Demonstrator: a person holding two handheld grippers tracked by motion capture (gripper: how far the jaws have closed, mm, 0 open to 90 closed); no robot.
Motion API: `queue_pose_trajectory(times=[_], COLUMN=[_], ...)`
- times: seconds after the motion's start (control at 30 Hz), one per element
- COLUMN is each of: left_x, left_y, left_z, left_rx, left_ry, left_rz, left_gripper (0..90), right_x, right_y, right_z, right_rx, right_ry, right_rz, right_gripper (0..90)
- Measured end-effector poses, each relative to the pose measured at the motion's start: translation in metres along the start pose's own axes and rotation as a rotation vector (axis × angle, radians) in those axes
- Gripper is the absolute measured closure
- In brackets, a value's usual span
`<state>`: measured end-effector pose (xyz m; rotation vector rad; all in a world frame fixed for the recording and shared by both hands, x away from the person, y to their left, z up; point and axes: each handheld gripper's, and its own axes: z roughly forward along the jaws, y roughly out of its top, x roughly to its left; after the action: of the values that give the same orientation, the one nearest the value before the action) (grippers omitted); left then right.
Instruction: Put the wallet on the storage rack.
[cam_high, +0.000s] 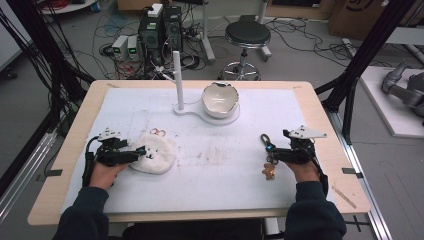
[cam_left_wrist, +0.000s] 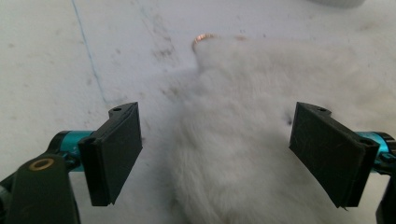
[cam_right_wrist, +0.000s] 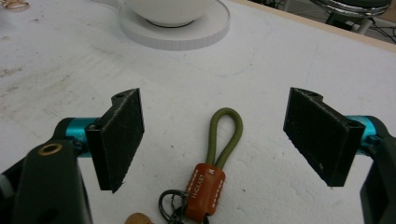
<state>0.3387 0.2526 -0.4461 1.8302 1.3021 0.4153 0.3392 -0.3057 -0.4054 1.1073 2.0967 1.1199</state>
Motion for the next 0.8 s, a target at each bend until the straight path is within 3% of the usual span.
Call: queue_pose_trajectory(times=[0.03, 0.07, 0.2, 0.23, 0.33, 0.4, 0.47, 0.6, 0.8], left_x=[0.0, 0.0, 0.0, 0.0, -0.003, -0.002, -0.002, -0.005, -0.016], left_y=[0.0, -0.002, -0.003, -0.003, -0.003, -0.002, -0.002, 0.003, 0.011], left_z=[0.0, 0.002, 0.001, 0.0, -0.002, -0.006, -0.009, -0.016, -0.026], left_rx=[0.0, 0.033, 0.041, 0.04, 0.038, 0.006, -0.024, -0.097, -0.253], left_ry=[0.0, -0.004, -0.023, -0.051, -0.07, -0.084, -0.113, -0.154, -0.211], left_rz=[0.0, 0.007, 0.0, -0.005, 0.0, -0.002, -0.005, -0.016, -0.024], left_gripper=[18.5, 18.5, 25.9, 33.3, 50.8, 68.1, 76.3, 77.6, 78.4], right_x=[0.002, 0.002, 0.006, 0.007, 0.01, 0.011, 0.015, 0.018, 0.029], right_y=[0.001, 0.001, 0.003, 0.004, 0.005, 0.005, 0.006, 0.008, 0.013], right_z=[0.001, 0.001, 0.004, 0.005, 0.008, 0.009, 0.012, 0.016, 0.02], right_rx=[-0.004, -0.004, 0.005, 0.009, 0.019, 0.018, 0.024, 0.039, 0.021], right_ry=[0.006, 0.006, 0.017, 0.018, 0.027, 0.037, 0.066, 0.101, 0.156], right_rz=[0.005, 0.005, -0.004, -0.002, 0.004, 0.0, 0.005, 0.015, 0.036], right_gripper=[20.6, 20.6, 20.6, 20.6, 20.6, 20.6, 20.7, 20.6, 20.6])
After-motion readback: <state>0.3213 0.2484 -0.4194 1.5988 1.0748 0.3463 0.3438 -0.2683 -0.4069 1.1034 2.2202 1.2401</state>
